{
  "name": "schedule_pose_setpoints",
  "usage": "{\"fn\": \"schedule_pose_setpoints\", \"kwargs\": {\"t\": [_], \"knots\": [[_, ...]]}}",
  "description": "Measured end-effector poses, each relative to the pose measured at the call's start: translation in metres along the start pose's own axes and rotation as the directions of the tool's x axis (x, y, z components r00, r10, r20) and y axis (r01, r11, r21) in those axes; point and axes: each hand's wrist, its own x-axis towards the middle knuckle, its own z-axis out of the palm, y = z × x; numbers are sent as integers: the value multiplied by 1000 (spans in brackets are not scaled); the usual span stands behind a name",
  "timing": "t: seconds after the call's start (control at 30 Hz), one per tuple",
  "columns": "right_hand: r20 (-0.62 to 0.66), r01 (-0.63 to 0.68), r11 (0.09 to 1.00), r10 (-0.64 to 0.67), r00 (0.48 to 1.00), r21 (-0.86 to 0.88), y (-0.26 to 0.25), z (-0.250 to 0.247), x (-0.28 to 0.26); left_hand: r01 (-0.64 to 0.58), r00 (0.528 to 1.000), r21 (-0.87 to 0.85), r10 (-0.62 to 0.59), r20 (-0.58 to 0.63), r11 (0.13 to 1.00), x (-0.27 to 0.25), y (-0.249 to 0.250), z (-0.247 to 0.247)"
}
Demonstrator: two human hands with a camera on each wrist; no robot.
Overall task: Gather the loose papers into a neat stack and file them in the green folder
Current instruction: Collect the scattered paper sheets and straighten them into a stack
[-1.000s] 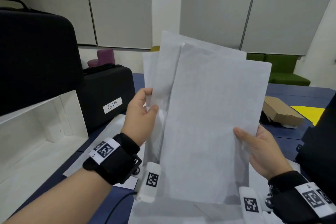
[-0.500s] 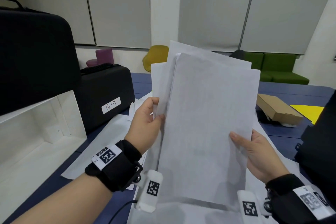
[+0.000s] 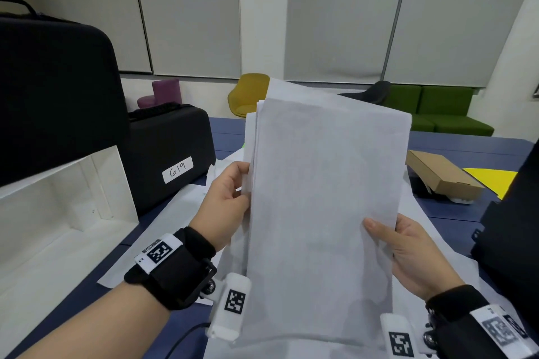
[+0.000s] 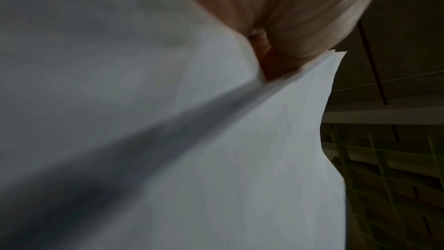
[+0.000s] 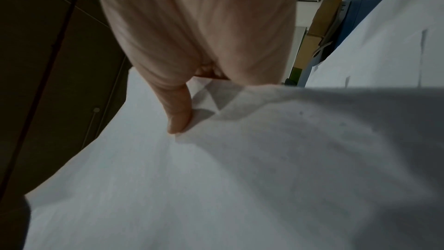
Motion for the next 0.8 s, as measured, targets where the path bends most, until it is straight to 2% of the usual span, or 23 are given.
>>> {"fn": "schedule_pose_setpoints", "kwargs": {"t": [0.13,0.3,0.4,0.53,0.63,0.8], "knots": [[-22,33,999,-33,999,12,2,4,1,8,999,-66,-10,-32,998,-2,1,1],[-49,159,987,-161,986,-34,-2,15,-2,65,995,-290,-84,-52,955,-3,0,2],[-91,227,972,-232,968,-68,-4,19,-1,17,1000,-244,-13,17,970,-2,-1,0],[-127,318,943,-329,936,-97,-14,27,-4,-77,992,-84,84,91,994,-5,9,6],[-98,359,919,-377,921,-164,-22,30,-7,-121,992,15,121,28,992,-5,12,12],[-14,335,926,-343,939,-174,-29,30,-9,-120,993,-23,120,-11,992,-4,13,14]]}}
